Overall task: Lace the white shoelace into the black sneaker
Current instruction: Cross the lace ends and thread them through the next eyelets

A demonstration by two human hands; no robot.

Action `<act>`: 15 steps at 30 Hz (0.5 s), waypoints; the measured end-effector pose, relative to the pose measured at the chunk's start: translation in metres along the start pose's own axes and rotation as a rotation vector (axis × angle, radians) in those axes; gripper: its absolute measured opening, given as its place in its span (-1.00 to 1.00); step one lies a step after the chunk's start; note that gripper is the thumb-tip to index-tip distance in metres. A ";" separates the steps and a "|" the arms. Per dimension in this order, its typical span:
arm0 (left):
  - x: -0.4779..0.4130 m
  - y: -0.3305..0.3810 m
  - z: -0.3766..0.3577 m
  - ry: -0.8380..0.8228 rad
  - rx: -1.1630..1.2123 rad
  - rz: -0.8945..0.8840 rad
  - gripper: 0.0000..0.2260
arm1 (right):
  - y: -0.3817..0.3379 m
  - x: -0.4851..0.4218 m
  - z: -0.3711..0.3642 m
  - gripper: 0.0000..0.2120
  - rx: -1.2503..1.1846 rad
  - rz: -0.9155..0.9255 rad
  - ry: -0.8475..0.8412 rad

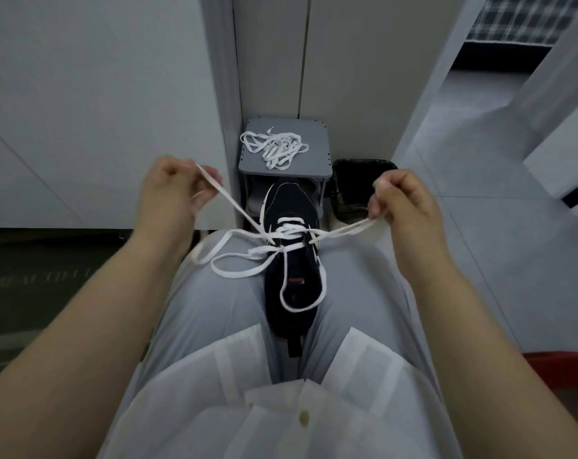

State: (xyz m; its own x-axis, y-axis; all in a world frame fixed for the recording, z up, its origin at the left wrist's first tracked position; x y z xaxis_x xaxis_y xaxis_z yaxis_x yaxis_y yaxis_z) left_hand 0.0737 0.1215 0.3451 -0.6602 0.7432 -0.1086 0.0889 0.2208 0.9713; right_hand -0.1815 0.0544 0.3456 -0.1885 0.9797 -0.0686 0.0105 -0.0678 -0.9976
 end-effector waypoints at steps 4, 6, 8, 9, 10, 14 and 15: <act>-0.003 0.005 0.002 0.036 0.000 0.058 -0.82 | 0.017 0.003 -0.015 -0.87 0.560 0.116 -0.195; 0.006 -0.003 -0.004 -0.197 -0.380 -0.085 -0.89 | 0.033 0.006 -0.025 -0.91 0.807 0.151 -0.264; 0.015 -0.016 -0.009 -0.497 -0.727 -0.260 -0.95 | 0.045 0.009 -0.030 -0.87 0.936 0.159 -0.259; 0.018 -0.024 -0.010 -0.618 -0.850 -0.312 -0.98 | 0.047 0.010 -0.032 -0.87 0.941 0.165 -0.233; 0.020 -0.031 -0.011 -0.698 -0.951 -0.341 -0.97 | 0.049 0.012 -0.033 -0.87 0.934 0.164 -0.209; 0.026 -0.043 -0.017 -0.703 -1.168 -0.318 -0.87 | 0.047 0.013 -0.033 -0.91 0.871 0.136 -0.160; 0.025 -0.042 -0.017 -0.689 -1.130 -0.314 -0.88 | 0.041 0.014 -0.032 -0.91 0.779 0.104 -0.129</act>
State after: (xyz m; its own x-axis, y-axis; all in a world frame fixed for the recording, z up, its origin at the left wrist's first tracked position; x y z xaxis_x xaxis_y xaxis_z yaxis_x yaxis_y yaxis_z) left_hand 0.0406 0.1202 0.3054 -0.0062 0.9934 -0.1149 -0.8692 0.0514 0.4917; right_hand -0.1522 0.0709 0.3038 -0.3366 0.9349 -0.1128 -0.6464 -0.3165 -0.6942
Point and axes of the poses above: each hand's wrist, its own x-axis away from the middle knuckle, its own z-axis out of the back of the hand, y = z × x, the point moved 2 cm from there along -x, towards the middle knuckle, and after that the axes turned 6 degrees about -z, right-handed, at the moved point
